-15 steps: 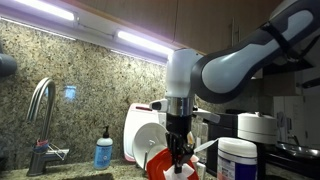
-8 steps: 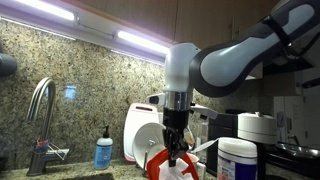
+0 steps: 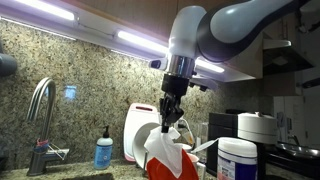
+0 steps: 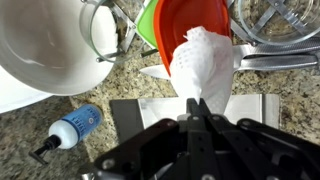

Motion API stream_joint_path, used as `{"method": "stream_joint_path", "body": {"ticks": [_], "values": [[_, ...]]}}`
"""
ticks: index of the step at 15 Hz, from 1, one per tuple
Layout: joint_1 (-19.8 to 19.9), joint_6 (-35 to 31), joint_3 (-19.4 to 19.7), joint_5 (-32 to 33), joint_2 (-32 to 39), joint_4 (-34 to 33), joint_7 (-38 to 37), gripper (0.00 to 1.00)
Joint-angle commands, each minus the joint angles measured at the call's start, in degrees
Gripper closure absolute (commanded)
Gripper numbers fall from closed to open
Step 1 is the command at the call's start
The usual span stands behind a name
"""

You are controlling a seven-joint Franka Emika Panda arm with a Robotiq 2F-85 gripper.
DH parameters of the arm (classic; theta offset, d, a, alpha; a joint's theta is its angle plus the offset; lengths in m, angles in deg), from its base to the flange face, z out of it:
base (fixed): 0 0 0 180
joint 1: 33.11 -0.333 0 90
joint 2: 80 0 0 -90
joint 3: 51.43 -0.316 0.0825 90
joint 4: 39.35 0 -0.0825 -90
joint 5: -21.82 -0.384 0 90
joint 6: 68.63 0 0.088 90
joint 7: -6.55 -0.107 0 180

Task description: Place the Lysol wipe on top of the Lysol container

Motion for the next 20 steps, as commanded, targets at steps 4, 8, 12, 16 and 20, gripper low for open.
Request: {"method": "stream_joint_path", "body": {"ticks": [4, 8, 12, 16, 20], "values": [[1.8, -4.2, 0.2, -0.5, -12.5, 13.3, -5.6, 1.00], [3.4, -4.6, 0.4, -0.7, -20.0, 23.1, -8.6, 1.00], [5.0, -4.7, 1.2, -0.9, -27.0, 31.9, -11.9, 1.00], [6.3, -4.7, 2.8, -1.4, -32.9, 39.2, -15.6, 1.00], [7.2, -3.2, 4.9, -0.3, -37.0, 44.6, -21.0, 1.00]]}}
